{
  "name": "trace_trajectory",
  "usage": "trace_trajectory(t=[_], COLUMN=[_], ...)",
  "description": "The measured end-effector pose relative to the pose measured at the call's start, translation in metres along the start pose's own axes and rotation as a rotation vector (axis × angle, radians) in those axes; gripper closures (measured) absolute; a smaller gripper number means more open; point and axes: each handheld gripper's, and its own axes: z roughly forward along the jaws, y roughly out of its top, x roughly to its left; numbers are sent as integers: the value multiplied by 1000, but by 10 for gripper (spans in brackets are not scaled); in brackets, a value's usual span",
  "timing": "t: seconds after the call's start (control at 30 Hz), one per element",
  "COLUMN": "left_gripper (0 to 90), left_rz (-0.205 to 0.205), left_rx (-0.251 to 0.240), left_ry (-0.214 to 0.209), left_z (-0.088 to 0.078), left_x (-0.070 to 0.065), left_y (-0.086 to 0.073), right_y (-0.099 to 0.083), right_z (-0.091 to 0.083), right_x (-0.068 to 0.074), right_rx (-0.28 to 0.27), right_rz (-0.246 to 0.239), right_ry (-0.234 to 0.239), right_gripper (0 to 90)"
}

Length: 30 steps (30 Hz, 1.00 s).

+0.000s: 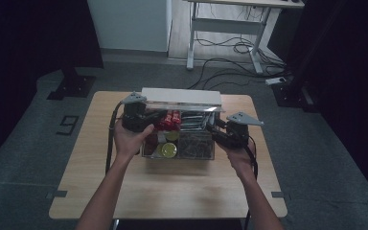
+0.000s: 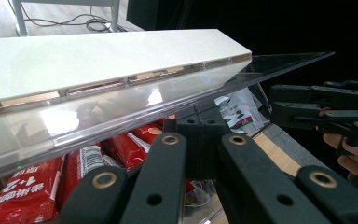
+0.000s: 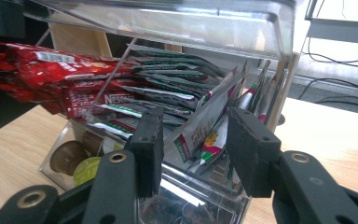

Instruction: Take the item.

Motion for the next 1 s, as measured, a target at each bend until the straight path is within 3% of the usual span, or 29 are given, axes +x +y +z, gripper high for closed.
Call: trace_trajectory(t=[1.0], left_gripper=[900], left_rz=[1], left_rx=[-4], left_ry=[-2], left_z=[2], left_x=[-1], left_y=[-1], right_y=[7], right_z=[33], right_x=[7], right_rx=[54], right_rz=[-28], right_ry=[-93], right_gripper=[613])
